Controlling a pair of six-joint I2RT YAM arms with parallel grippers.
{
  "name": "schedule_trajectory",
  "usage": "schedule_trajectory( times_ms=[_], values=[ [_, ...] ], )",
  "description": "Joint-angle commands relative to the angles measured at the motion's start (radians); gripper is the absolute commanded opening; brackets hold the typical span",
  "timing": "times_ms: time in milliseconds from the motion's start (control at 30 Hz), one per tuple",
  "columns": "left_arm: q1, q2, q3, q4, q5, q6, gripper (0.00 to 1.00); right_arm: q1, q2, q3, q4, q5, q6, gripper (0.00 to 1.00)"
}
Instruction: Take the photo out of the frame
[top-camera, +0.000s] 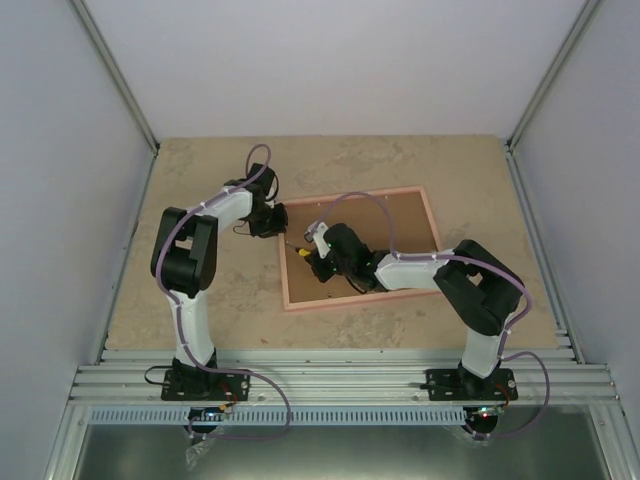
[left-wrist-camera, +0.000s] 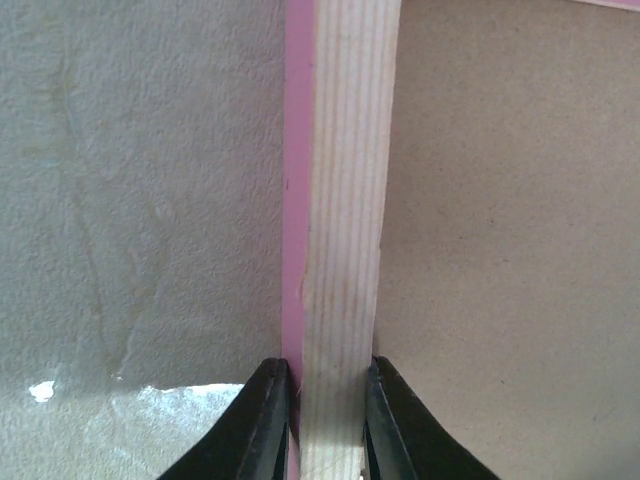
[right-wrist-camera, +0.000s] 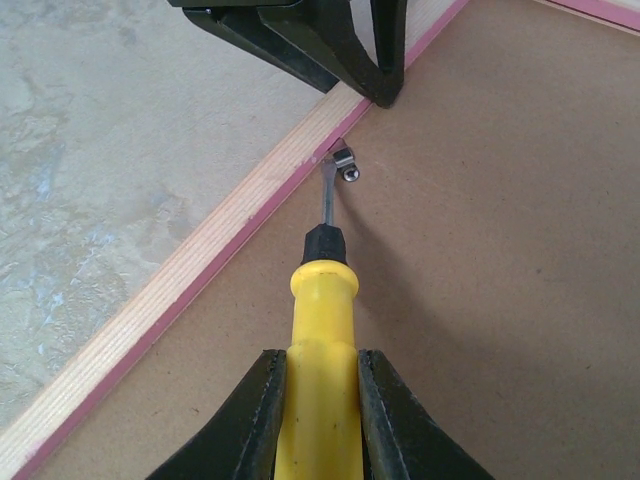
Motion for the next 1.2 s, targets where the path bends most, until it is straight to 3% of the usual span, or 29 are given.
schedule_trajectory(
  times_ms=[0,667,1167],
  values=[
    [0.005,0.009,-0.022,-0.029,-0.015,-0.02,0.09,-0.01,-0.031,-0.017,0.013,0.13,0.035,0.0],
    [0.002,-0.003,-0.037,-0.015,0.017,-0.021,0.06,-0.01,0.017,0.019,0.09,0.138,0.058,0.0],
    [0.002,-0.005,-0.034,-0.018,0.014,-0.019,0.06,-0.002,-0.079,-0.057,0.032,-0.05,0.002,0.01]
  ],
)
